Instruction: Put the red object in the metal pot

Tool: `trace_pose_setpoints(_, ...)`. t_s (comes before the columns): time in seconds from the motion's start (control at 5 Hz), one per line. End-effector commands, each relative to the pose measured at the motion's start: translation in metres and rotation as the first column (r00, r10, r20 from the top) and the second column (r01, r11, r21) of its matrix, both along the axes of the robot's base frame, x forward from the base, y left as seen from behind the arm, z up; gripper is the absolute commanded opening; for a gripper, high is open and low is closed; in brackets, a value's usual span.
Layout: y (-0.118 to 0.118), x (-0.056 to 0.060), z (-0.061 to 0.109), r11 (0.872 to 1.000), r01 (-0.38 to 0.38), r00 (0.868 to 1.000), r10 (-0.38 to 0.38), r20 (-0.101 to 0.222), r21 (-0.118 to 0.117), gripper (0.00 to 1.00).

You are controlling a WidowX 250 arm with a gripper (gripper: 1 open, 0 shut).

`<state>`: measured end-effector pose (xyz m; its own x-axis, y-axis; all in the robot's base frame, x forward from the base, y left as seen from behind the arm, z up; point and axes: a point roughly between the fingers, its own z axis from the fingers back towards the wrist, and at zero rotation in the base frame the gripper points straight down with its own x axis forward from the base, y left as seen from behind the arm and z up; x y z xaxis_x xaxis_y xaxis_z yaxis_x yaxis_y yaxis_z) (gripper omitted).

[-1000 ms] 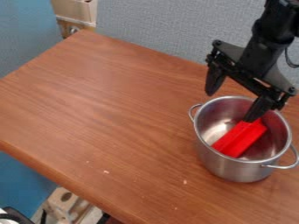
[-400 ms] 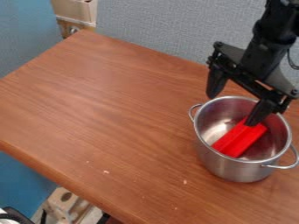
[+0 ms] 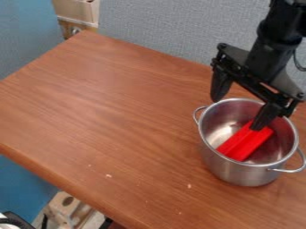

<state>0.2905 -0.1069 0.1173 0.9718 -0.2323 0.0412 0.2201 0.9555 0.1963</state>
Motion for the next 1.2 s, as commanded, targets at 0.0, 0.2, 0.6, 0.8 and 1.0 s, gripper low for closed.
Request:
trace_pose_setpoints(0.0,0.0008,0.0001,0.0242,0.999,0.006,0.998,-0.003,0.07,-0.035,1.0)
trace_pose_setpoints(0.2,0.0018,-0.0006,0.0243,0.999,0.007,0.998,-0.005,0.066,-0.038,1.0)
trace_pose_setpoints(0.6,0.0036,-0.0016,0.0239,0.999,0.01,0.998,-0.007,0.058,-0.041,1.0)
trace_pose_setpoints(0.8,0.0045,-0.0017,0.023,0.999,0.011,0.999,-0.009,0.052,-0.043,1.0)
trace_pose_setpoints(1.0,0.0055,-0.002,0.0224,0.999,0.011,0.999,-0.009,0.047,-0.044,1.0)
